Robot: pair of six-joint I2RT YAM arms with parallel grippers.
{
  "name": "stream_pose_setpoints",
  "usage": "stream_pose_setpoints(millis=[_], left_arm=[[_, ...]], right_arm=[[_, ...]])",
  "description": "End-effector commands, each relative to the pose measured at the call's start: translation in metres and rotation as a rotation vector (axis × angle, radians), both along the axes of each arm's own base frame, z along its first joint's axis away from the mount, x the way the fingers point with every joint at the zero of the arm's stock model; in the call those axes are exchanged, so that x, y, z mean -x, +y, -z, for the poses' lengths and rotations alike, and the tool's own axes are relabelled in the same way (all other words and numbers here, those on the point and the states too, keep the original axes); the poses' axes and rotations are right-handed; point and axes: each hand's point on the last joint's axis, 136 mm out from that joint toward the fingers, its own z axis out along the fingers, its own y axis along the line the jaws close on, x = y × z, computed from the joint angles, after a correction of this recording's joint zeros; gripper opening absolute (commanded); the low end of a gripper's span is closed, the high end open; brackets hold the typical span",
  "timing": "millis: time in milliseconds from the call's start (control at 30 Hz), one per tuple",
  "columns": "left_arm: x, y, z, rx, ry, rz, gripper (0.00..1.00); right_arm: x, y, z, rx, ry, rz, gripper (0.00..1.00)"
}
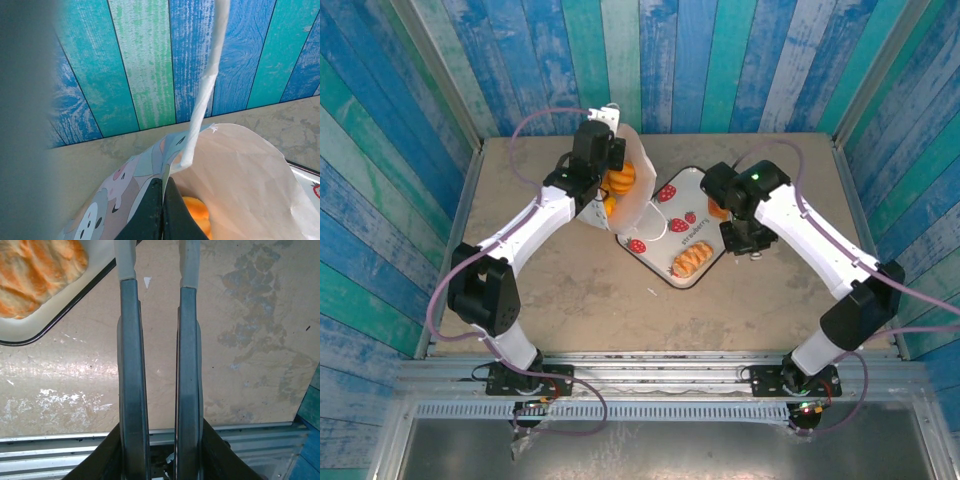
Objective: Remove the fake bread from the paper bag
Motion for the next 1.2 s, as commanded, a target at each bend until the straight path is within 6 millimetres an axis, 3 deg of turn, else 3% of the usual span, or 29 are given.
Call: stream_pose_setpoints(millis=[0, 433, 700, 1167], left_arm=[[-0.005, -0.003, -0.001, 0.013, -0.026, 0.001, 0.00], [-0.006, -0.005, 0.000, 0.012, -0.026, 0.005, 0.00], [-0.008, -0.007, -0.002, 0.019, -0.029, 0.012, 0.00], [-0.010, -0.012, -0.001, 0.022, -0.030, 0.037, 0.00]], right_arm=[[-0.004, -0.008, -0.005, 0.048, -0.008, 0.012, 0.14], [-0.019, 0.009, 0.007, 0.030, 0.016, -0.021, 0.17], [-0.034, 0.032, 0.007, -0.018, 0.008, -0.068, 0.26], [-0.059, 0.074, 0.023, -0.087, 0.040, -0.140, 0.33]])
